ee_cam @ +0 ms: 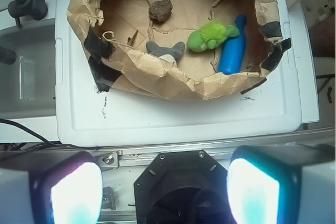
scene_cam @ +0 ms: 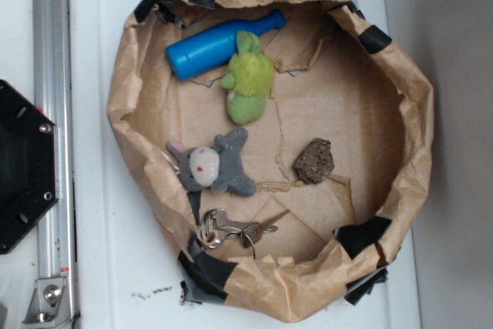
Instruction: Grab the rock.
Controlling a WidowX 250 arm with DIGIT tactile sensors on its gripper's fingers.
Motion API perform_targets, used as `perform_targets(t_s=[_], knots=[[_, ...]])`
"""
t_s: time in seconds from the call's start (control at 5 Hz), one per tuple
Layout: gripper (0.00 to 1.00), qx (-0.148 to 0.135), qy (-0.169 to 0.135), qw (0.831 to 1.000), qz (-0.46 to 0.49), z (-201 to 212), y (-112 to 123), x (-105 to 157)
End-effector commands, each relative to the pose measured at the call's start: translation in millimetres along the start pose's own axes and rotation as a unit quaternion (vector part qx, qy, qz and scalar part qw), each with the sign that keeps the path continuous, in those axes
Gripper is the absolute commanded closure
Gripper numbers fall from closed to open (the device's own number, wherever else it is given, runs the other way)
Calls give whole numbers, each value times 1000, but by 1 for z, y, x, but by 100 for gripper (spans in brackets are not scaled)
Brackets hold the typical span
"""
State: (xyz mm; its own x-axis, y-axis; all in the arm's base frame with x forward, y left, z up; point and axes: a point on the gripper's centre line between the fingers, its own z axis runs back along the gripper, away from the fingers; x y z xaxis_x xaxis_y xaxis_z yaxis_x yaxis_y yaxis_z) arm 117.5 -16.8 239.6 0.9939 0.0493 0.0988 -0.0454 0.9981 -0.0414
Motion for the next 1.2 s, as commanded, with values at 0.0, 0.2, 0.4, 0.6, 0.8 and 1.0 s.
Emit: perform_targets(t_s=[0.0, 0.2, 0.4, 0.6, 0.8, 1.0], knots=[[0, 0, 0, 1000, 0, 0, 0, 0], [0, 10, -73, 994, -76, -25, 10, 48], [0, 6, -100, 988, -121, -54, 16, 96], [0, -24, -55, 992, -112, -102, 27, 125], [0, -22, -19, 993, -115, -148, 29, 140], [0, -2, -16, 993, -113, -170, 23, 149]])
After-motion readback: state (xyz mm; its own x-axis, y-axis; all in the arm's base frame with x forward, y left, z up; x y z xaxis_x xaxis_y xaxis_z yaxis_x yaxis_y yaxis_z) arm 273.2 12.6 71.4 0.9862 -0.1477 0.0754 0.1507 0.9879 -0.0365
